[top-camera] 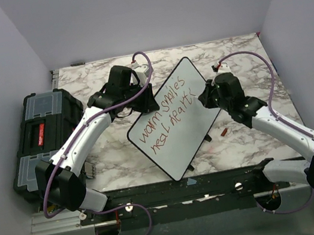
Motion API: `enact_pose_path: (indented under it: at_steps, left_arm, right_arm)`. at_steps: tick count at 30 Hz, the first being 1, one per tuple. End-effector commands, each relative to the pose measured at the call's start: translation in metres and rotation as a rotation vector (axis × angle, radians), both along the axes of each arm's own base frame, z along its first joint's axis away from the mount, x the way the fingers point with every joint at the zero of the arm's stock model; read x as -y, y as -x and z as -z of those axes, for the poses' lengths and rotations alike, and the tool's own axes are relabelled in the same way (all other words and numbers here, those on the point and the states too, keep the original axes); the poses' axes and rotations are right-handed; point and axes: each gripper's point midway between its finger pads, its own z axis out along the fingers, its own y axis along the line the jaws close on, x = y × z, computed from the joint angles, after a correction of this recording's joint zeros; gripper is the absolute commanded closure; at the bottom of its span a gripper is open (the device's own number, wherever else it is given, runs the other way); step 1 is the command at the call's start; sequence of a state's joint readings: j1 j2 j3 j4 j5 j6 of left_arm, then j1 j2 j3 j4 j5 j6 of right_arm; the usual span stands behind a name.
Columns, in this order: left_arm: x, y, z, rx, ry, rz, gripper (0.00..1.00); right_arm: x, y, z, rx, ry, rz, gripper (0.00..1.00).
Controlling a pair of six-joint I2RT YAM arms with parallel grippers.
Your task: Write a sentence on the whiteboard
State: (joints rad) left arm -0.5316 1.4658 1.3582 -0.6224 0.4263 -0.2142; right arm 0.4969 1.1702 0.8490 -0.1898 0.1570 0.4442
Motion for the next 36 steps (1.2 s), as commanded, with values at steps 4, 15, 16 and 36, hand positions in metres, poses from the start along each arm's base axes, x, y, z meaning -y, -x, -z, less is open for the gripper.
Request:
enact_pose_path:
  at_steps: [4,15,16,36]
  left_arm:
    - [-0.004,0.007,0.013,0.042,-0.084,0.050,1.00]
    - [-0.005,0.008,0.014,0.042,-0.085,0.050,1.00]
    - [-0.004,0.008,0.015,0.040,-0.086,0.052,1.00]
    - [-0.010,0.027,0.020,-0.043,-0.113,0.090,1.00]
  right_arm:
    - [-0.004,0.018,0.007,-0.055,-0.010,-0.058,0.99]
    - [0.010,0.028,-0.033,0.010,-0.011,-0.028,0.99]
    - [0.012,0.029,-0.040,0.024,-0.013,-0.020,0.99]
    - [0.056,0.066,-0.084,0.127,-0.002,0.080,0.99]
